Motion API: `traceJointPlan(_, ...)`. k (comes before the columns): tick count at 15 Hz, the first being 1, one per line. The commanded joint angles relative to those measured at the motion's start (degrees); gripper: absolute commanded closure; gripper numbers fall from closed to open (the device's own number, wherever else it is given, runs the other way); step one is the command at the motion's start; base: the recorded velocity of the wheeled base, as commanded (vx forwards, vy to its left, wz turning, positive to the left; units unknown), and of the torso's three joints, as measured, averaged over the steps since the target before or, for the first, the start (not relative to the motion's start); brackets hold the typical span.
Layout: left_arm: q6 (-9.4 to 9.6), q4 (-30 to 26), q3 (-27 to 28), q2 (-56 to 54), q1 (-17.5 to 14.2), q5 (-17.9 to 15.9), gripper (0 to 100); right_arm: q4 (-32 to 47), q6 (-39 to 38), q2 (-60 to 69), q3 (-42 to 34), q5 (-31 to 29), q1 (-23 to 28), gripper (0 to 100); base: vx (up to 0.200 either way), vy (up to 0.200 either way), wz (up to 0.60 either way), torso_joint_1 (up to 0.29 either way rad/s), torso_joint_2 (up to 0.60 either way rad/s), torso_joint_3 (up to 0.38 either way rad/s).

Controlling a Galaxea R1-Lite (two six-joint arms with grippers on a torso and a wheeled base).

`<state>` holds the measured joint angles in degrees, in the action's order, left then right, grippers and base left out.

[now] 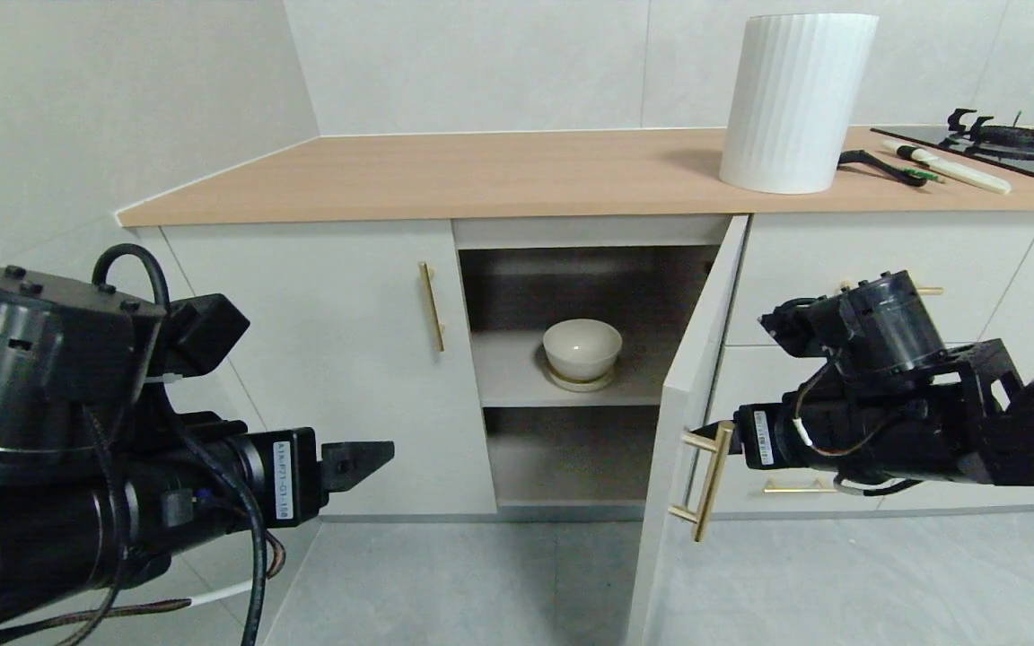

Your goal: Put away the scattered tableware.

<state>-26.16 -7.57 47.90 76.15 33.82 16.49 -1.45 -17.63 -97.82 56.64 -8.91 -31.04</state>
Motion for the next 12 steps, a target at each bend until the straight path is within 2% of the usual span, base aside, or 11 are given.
traceJointPlan(1, -0.03, 0.01, -0.08, 0.05, 0.02, 0.03, 0, -0.04, 1.63, -5.1, 4.62, 0.47, -0.08, 0, 0.0, 0.0, 0.0, 0.0, 0.0, 0.0)
traceJointPlan(8, -0.03, 0.19, -0.08, 0.22, 0.02, 0.12, 0, -3.03, 1.19, -7.83, 5.85, 2.41, 0.1, 0, 0.0, 0.0, 0.0, 0.0, 0.0, 0.0)
traceJointPlan(12, -0.03, 0.1, -0.08, 0.13, 0.02, 0.12, 0, -9.1, -1.27, -10.02, 5.59, 2.23, 0.01, 0, 0.0, 0.0, 0.0, 0.0, 0.0, 0.0)
